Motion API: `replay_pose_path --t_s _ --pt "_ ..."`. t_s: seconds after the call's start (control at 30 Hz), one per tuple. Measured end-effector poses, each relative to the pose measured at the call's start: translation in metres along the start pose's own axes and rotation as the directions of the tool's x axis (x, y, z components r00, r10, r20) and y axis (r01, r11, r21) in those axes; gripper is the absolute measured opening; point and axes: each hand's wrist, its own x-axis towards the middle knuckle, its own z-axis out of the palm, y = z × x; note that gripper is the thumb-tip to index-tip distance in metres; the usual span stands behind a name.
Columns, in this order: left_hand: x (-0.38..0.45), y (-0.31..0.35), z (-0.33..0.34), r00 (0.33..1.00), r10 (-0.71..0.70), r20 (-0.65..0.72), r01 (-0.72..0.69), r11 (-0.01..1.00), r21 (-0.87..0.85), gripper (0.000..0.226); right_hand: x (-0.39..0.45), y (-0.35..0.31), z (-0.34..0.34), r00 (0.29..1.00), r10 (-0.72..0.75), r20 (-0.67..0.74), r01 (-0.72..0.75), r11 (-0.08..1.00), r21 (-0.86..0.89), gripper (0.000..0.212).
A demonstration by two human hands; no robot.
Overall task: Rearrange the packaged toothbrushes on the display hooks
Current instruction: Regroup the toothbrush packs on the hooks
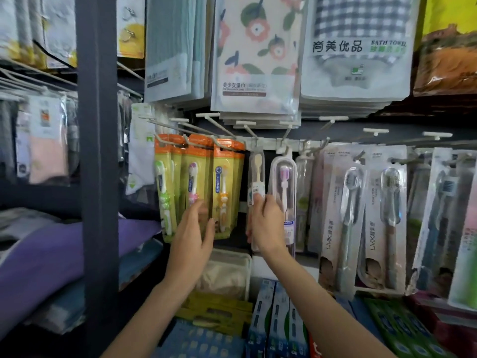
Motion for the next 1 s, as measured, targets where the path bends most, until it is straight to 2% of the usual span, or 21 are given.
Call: replay_pose_path --t_s 0.17,0.33,0.5,0.57,0.63,0.73,0.8,0.87,0.93,1.0 --pt "0.0 -0.013 -0.003 0.999 -0.034 -0.008 0.034 0.999 0.004 0.04 0.007 0.005 -0.005 0.999 -0.034 -0.019 0.032 0.992 -0.12 0.024" --pt "0.007 -0.018 -0.005 0.997 -0.031 -0.065 0.033 0.999 0.033 0.035 0.018 0.014 0.002 0.998 -0.061 0.008 0.061 0.955 -0.29 0.029" --pt "0.0 -0.024 -0.01 0.997 0.008 -0.083 -0.004 0.999 0.045 0.031 0.017 0.02 0.022 0.998 -0.028 -0.055 0.015 0.974 -0.227 0.03" --pt "-0.002 -0.023 -0.011 0.995 0.032 -0.091 -0.027 0.998 0.054 0.029 0.013 0.02 0.026 1.0 0.017 -0.016 -0.02 0.978 -0.208 0.026" --pt "0.0 -0.021 -0.01 0.994 0.031 -0.102 -0.027 0.999 0.046 0.027 -0.002 0.019 0.023 0.996 0.032 0.081 -0.017 0.983 -0.182 0.024" --pt "0.002 -0.015 -0.005 0.993 0.042 -0.107 -0.039 0.999 0.024 0.027 -0.038 0.023 0.005 0.976 -0.05 0.21 0.1 0.967 -0.234 0.037" --pt "0.003 -0.009 0.001 0.99 0.087 -0.11 -0.086 0.996 0.019 0.027 -0.055 0.018 -0.018 0.972 -0.171 0.164 0.211 0.94 -0.27 0.036" --pt "0.004 0.0 0.009 0.988 0.113 -0.104 -0.113 0.994 0.005 0.028 -0.054 0.013 -0.041 0.952 -0.304 0.027 0.298 0.907 -0.297 0.03" --pt "0.005 0.015 0.021 0.988 0.124 -0.095 -0.126 0.992 -0.016 0.03 -0.043 0.013 -0.059 0.942 -0.323 -0.093 0.276 0.902 -0.332 0.029" --pt "0.004 0.031 0.035 0.987 0.141 -0.073 -0.143 0.989 -0.031 0.034 -0.029 0.023 -0.065 0.957 -0.259 -0.133 0.191 0.904 -0.383 0.033"
